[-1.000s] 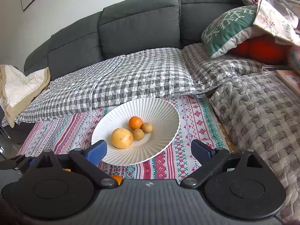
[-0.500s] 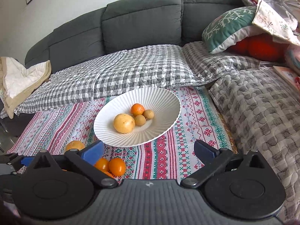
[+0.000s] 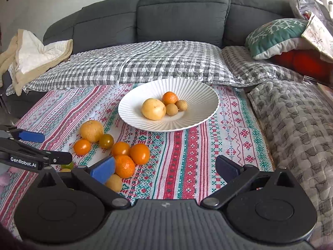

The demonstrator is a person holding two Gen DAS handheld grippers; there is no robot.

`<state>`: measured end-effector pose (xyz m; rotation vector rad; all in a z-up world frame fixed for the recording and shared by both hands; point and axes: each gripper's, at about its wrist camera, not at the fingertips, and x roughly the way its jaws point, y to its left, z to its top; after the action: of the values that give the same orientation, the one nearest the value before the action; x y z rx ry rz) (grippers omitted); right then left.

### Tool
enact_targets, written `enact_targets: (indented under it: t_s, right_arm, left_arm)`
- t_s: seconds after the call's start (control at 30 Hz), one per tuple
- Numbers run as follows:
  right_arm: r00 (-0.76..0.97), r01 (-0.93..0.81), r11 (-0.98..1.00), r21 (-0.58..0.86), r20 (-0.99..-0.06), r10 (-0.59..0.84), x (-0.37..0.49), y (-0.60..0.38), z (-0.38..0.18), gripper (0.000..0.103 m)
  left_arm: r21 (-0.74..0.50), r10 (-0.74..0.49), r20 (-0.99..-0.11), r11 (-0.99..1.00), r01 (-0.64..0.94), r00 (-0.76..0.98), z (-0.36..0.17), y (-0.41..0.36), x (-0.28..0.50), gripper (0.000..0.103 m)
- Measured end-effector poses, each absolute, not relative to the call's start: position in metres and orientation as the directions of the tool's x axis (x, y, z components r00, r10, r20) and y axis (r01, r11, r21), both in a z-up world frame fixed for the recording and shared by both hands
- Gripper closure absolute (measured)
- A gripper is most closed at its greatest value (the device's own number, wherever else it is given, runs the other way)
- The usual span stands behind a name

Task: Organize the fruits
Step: 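Withdraw both tools from the bowl toward the remaining fruits, then grasp an orange tomato-like fruit with the left tool while the right tool grasps a mandarin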

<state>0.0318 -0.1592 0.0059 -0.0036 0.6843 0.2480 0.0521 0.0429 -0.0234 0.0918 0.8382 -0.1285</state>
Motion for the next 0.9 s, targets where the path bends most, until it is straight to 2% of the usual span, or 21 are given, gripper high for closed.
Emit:
enact_targets:
  t_s: [0.23, 0.47, 0.57, 0.63, 0.7, 0.9]
  right_arm:
    - [0.719, -0.309, 0.951, 0.028, -0.647, 0.253, 0.026, -0.138, -0.01, 0.0]
    - [0.692, -0.322, 0.945, 0.061, -0.666, 0.279, 0.031, -0.127, -0.019, 0.0]
    - [0.687, -0.32, 0.945, 0.074, -0.668, 0.285, 0.035, -0.126, -0.021, 0.001]
    - [0.683, -0.316, 0.945, 0.089, -0.67, 0.292, 0.038, -0.125, -0.022, 0.001]
    - [0.676, -0.31, 0.944, 0.11, -0.673, 0.3, 0.042, -0.124, -0.024, 0.002]
    - [0.644, -0.3, 0.938, 0.172, -0.689, 0.333, 0.053, -0.12, -0.027, 0.014]
  left_arm:
    - [0.062, -0.045, -0.75, 0.989, 0.138, 0.66, -0.036, 0.051, 0.055, 0.01]
    - [0.037, -0.074, -0.715, 0.989, 0.143, 0.696, -0.04, 0.05, 0.062, 0.012]
    - [0.022, -0.094, -0.709, 0.988, 0.155, 0.699, -0.042, 0.047, 0.067, 0.02]
    - [0.009, -0.109, -0.709, 0.987, 0.163, 0.697, -0.043, 0.045, 0.07, 0.031]
    - [-0.004, -0.123, -0.708, 0.985, 0.17, 0.695, -0.044, 0.043, 0.072, 0.037]
    - [-0.019, -0.144, -0.708, 0.982, 0.186, 0.692, -0.045, 0.039, 0.08, 0.062]
